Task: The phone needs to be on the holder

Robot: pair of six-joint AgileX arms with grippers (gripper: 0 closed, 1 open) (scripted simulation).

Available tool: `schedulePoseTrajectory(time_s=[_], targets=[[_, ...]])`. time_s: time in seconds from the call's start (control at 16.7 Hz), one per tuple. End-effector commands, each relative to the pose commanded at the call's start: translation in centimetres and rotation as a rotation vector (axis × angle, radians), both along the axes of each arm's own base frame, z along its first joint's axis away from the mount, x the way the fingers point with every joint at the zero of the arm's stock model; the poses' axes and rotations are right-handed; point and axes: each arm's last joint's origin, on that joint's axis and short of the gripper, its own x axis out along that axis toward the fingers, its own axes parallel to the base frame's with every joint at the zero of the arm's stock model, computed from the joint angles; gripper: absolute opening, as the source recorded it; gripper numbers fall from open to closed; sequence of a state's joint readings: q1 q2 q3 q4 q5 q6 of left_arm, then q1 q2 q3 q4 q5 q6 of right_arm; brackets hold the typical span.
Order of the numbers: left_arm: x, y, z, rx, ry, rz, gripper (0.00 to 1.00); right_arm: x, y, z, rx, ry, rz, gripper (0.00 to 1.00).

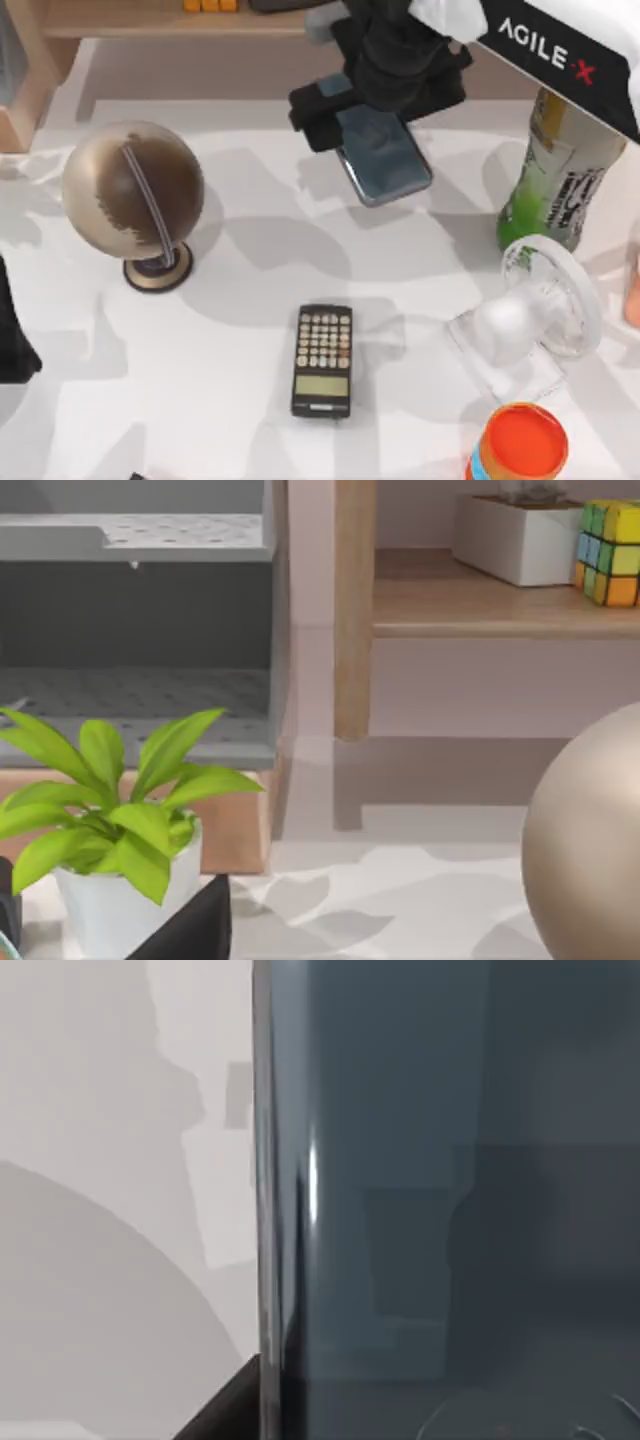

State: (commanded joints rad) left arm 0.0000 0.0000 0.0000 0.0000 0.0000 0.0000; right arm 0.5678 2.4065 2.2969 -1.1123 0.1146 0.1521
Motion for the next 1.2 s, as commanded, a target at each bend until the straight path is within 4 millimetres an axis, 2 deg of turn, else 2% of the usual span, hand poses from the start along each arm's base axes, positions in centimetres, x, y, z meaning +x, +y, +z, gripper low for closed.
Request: schedulePoseTrajectory(time_s=[0.18, 0.3, 0.48, 0.66, 0.78, 0.9, 1.2], targets=[[0.0, 0.0, 0.0, 0.000, 0.000, 0.000, 1.00, -3.0, -0.1, 4.4, 0.023, -0.138, -0.020, 0.00], [0.0, 0.0, 0.0, 0.000, 0.000, 0.000, 1.00, -5.2, -1.1, 7.3, 0.045, -0.241, -0.055, 0.00], [0.0, 0.0, 0.0, 0.000, 0.000, 0.000, 1.00, -8.6, -3.5, 10.6, 0.082, -0.398, -0.134, 0.00], [0.0, 0.0, 0.0, 0.000, 0.000, 0.000, 1.00, -12.1, -6.6, 12.4, 0.117, -0.543, -0.237, 0.00], [0.0, 0.0, 0.0, 0.000, 0.000, 0.000, 1.00, -14.3, -8.9, 12.4, 0.132, -0.627, -0.315, 0.00], [0.0, 0.0, 0.0, 0.000, 0.000, 0.000, 1.00, -16.3, -11.2, 11.6, 0.138, -0.697, -0.396, 0.00], [0.0, 0.0, 0.0, 0.000, 0.000, 0.000, 1.00, -20.2, -16.2, 6.9, 0.106, -0.812, -0.592, 0.00]])
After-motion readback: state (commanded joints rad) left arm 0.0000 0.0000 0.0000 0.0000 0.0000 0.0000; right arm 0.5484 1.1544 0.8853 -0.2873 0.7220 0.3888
